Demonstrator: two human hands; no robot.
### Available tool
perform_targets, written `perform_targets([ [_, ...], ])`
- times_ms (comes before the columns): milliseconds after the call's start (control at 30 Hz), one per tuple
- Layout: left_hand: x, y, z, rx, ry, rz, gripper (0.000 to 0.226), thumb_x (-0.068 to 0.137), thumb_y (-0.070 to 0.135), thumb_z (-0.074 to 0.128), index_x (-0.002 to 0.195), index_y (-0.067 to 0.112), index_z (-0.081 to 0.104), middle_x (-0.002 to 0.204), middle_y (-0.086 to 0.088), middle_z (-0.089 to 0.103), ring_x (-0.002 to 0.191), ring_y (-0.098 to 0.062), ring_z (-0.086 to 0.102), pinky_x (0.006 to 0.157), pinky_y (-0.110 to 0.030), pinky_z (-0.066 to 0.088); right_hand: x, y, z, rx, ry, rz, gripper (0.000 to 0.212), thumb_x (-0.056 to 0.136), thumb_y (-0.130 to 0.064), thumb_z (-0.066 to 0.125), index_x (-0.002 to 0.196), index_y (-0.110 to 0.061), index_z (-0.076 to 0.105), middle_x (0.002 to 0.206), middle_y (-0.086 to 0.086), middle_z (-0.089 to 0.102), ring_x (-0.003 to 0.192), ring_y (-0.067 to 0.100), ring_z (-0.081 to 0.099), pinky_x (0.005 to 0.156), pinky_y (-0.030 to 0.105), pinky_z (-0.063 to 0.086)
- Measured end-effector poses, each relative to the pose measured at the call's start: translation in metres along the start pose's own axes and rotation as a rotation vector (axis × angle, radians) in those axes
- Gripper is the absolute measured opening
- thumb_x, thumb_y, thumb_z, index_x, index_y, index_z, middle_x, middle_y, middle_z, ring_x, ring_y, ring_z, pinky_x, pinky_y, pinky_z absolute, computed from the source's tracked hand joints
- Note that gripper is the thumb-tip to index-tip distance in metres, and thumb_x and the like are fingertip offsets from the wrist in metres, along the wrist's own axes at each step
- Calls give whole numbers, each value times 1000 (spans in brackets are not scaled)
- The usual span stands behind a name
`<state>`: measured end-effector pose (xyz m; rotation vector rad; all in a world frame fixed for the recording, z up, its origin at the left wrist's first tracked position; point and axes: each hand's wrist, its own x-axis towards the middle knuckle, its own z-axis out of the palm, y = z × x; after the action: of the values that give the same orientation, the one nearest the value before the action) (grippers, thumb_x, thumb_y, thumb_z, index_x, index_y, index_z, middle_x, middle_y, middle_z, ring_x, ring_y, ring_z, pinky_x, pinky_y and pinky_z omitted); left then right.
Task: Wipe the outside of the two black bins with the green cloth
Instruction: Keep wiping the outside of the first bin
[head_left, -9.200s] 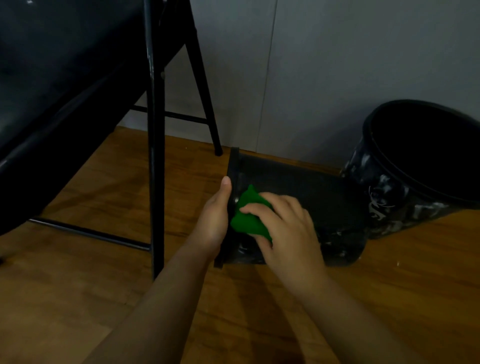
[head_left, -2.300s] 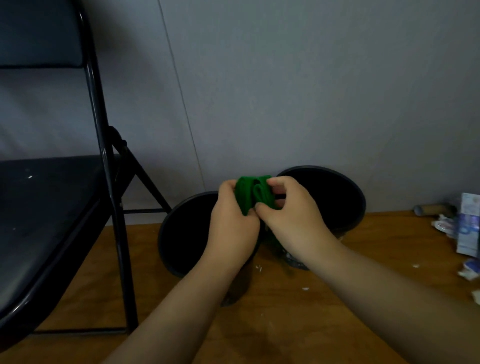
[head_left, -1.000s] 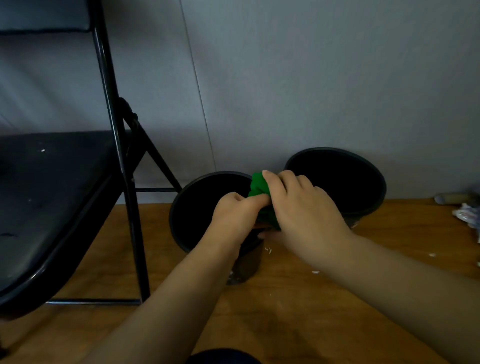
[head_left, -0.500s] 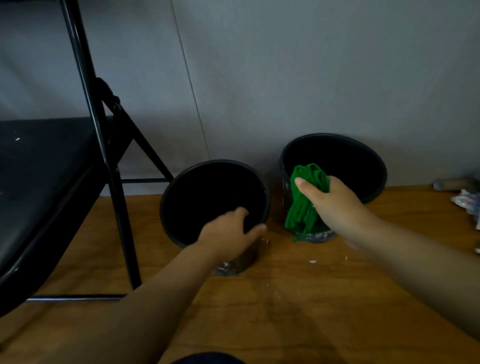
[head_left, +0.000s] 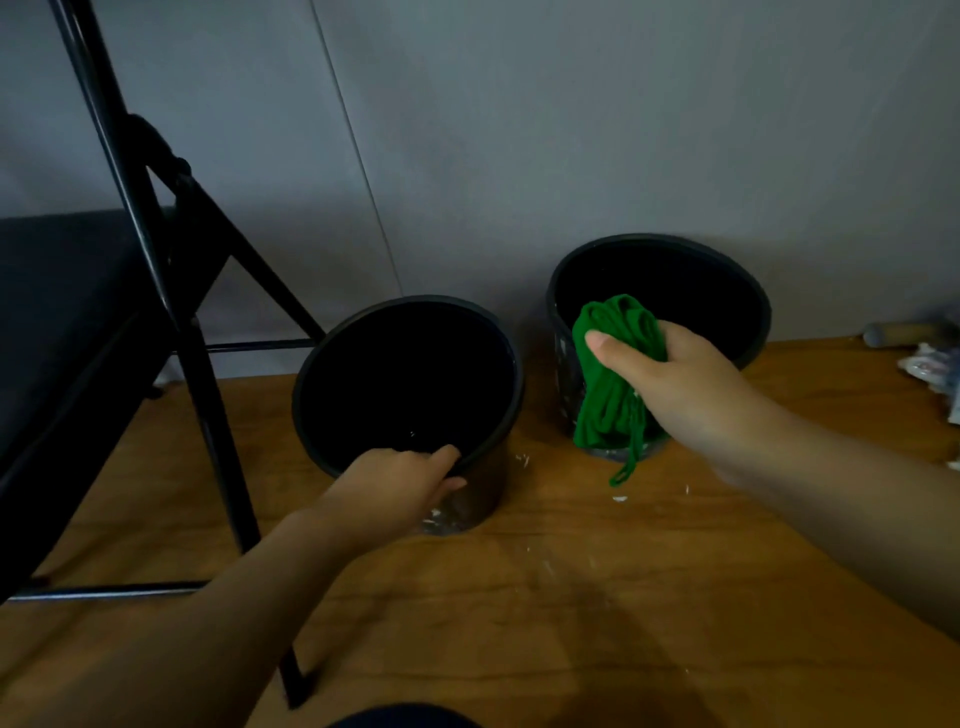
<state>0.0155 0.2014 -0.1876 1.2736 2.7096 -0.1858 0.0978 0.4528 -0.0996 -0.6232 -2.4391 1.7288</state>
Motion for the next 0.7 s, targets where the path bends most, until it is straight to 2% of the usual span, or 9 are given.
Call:
perform_targets([
  [67,-4,-3,1,35,61,-30,34,104,48,27,123,26,45,83,7,65,68,-9,63,57,-25,51,-1,-1,1,-42,-8,-42,33,89,-50,59,110,-25,62,101,-5,67,91,10,63,77,29,51],
  [133,-6,-7,-4,-85,138,-108,31,103,47,31,118,26,48,78,7,61,64,-9,60,53,-24,47,-2,-2,1,-69,-13,-82,35,88,-49,61,115,-26,60,101,-9,66,91,6,63,73,24,48],
  [200,-7,-14,-17,-320,219,-215,25,102,44,38,109,25,53,72,6,59,59,-8,59,50,-24,46,-2,-1,2,-90,1,-111,44,86,-47,64,123,-27,54,105,-14,62,93,0,59,71,17,45],
  [267,-8,-20,-33,-609,292,-326,21,101,40,44,101,23,57,73,0,63,59,-13,63,52,-31,52,-2,0,3,-123,18,-135,54,84,-47,67,130,-27,48,109,-17,58,94,-3,56,71,14,43],
  [333,-9,-24,-46,-888,373,-424,23,102,37,46,97,19,60,82,-6,66,70,-22,66,62,-40,57,-2,2,5,-155,4,-148,58,84,-47,67,133,-25,46,111,-16,57,94,-3,55,70,13,42],
  [367,-10,-25,-50,-1002,399,-487,26,102,36,46,96,17,61,86,-8,66,76,-23,67,67,-39,57,-3,2,7,-161,-10,-146,58,84,-46,66,134,-25,45,112,-16,57,95,-3,55,70,14,42],
  [500,-13,-23,-49,-1320,438,-744,28,103,40,44,101,20,63,92,-4,70,83,-19,69,64,-27,51,-3,3,11,-160,-24,-141,57,84,-47,65,133,-26,46,110,-17,57,94,-2,55,72,17,44],
  [700,-23,-25,-16,-1640,395,-989,36,102,43,46,110,14,65,97,-12,74,87,-30,72,73,-40,56,-2,7,18,-168,13,-177,46,88,-48,59,129,-28,49,106,-16,59,94,-1,56,75,22,44],
])
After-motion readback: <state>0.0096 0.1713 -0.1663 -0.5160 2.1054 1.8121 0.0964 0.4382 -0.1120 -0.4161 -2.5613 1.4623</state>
